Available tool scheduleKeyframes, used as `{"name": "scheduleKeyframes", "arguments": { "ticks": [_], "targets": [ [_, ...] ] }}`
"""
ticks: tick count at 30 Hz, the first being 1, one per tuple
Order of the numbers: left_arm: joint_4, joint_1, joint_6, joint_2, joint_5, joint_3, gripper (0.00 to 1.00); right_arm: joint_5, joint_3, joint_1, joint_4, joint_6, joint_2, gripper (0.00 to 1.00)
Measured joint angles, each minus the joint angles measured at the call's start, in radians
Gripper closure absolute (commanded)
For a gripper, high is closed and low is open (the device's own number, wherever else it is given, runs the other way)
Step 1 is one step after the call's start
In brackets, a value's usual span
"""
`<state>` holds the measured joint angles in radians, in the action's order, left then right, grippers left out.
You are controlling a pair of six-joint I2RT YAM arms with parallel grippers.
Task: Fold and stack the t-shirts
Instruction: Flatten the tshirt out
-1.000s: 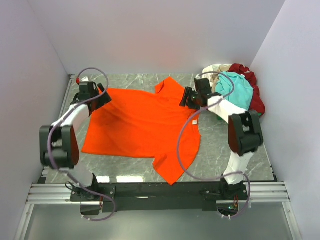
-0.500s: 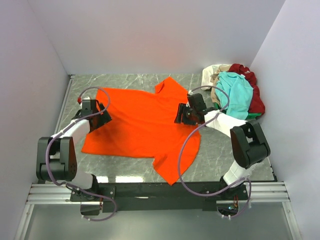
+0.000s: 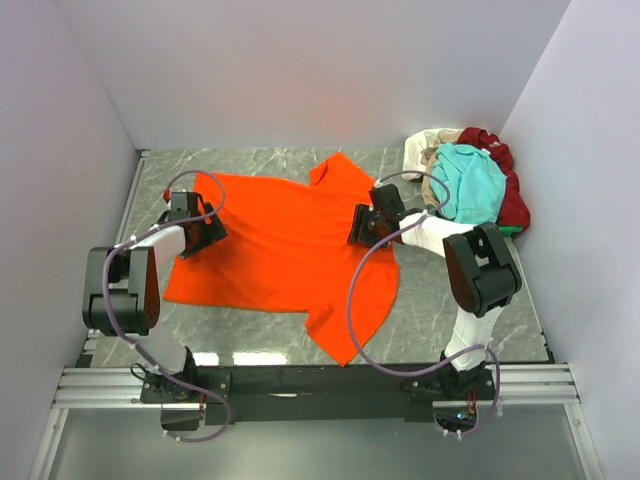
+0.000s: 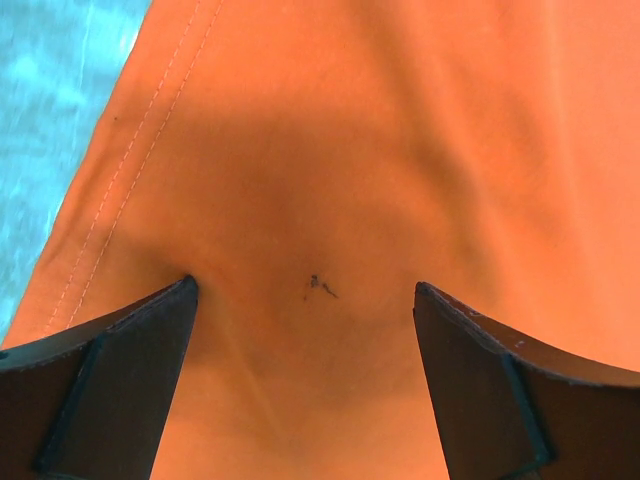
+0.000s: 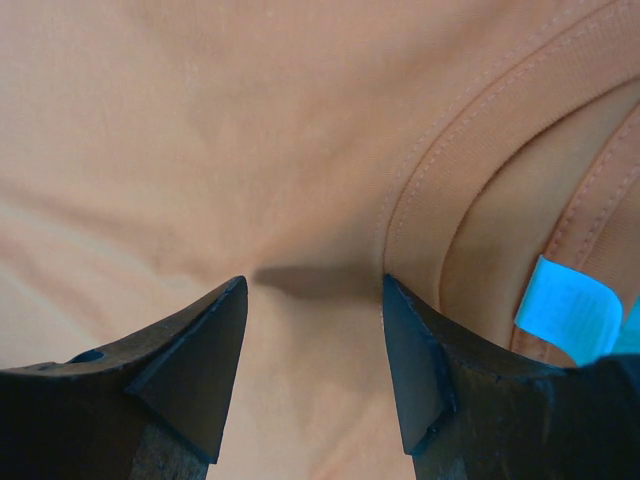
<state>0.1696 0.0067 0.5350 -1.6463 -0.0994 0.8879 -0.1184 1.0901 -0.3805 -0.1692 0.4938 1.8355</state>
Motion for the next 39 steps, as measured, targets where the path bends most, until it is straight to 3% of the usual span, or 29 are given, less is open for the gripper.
{"name": "scheduleKeyframes", "arguments": {
  "ticks": [20, 28, 31, 39],
  "targets": [
    [0.044, -0.002, -0.046, -0.23, 0.001, 0.287, 0.04, -0.048, 0.19, 0.15, -0.061, -0.016, 0.132, 0.36],
    [0.07, -0.021, -0.063, -0.244, -0.014, 0.328, 0.04, -0.057, 0.233, 0.171, -0.1, -0.044, 0.152, 0.36],
    [0.058, -0.028, -0.055, -0.166, -0.054, 0.262, 0.03, -0.067, 0.233, 0.171, -0.108, -0.052, 0.146, 0.36],
    [0.039, -0.021, 0.038, 0.262, -0.295, -0.05, 0.05, -0.088, 0.186, 0.173, -0.12, -0.075, -0.018, 0.36]
  ]
}}
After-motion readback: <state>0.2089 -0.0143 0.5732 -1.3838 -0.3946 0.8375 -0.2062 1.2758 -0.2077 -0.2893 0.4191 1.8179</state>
